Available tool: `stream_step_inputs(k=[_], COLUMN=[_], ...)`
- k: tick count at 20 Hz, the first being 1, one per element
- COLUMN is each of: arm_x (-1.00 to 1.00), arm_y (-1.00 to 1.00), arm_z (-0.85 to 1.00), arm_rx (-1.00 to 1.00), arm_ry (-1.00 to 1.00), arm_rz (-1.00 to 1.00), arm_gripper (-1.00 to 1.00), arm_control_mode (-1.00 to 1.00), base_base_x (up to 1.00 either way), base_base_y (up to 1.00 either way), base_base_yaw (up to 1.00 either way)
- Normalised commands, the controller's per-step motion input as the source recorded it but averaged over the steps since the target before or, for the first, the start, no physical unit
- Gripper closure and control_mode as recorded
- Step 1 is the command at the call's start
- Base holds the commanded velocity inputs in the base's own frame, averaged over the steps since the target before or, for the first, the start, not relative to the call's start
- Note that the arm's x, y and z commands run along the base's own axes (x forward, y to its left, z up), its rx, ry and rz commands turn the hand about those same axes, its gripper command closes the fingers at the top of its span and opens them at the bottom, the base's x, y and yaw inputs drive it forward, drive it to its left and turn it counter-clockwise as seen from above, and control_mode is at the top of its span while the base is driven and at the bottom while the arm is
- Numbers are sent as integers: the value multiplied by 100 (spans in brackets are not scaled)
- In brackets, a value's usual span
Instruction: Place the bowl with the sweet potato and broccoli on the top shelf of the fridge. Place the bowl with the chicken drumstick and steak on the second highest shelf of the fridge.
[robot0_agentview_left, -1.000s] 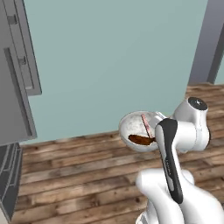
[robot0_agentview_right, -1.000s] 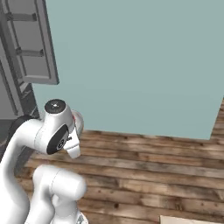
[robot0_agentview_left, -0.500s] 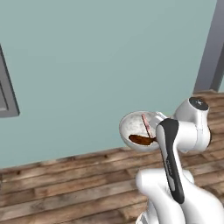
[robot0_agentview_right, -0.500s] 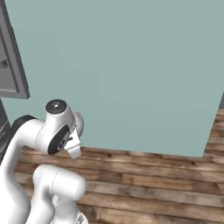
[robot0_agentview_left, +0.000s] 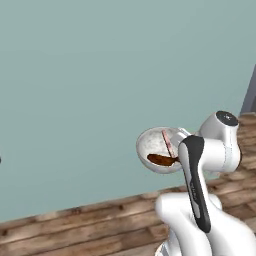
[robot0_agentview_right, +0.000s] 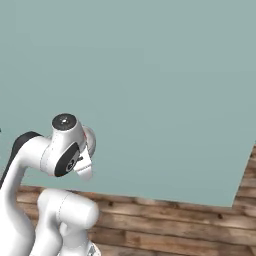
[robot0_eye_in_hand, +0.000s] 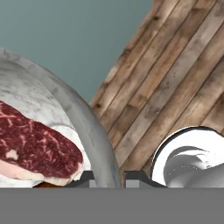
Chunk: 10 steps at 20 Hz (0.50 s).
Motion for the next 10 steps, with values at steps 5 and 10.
stream_step_inputs(k=[5,10], arm_x=[0,0], arm_y=[0,0], arm_z=[0,0], arm_rx=[0,0], arm_ry=[0,0], arm_rz=[0,0], arm_gripper=[100,100], arm_control_mode=[100,100], base_base_x=[90,53], base_base_y=[-2,-3], base_base_yaw=[69,91])
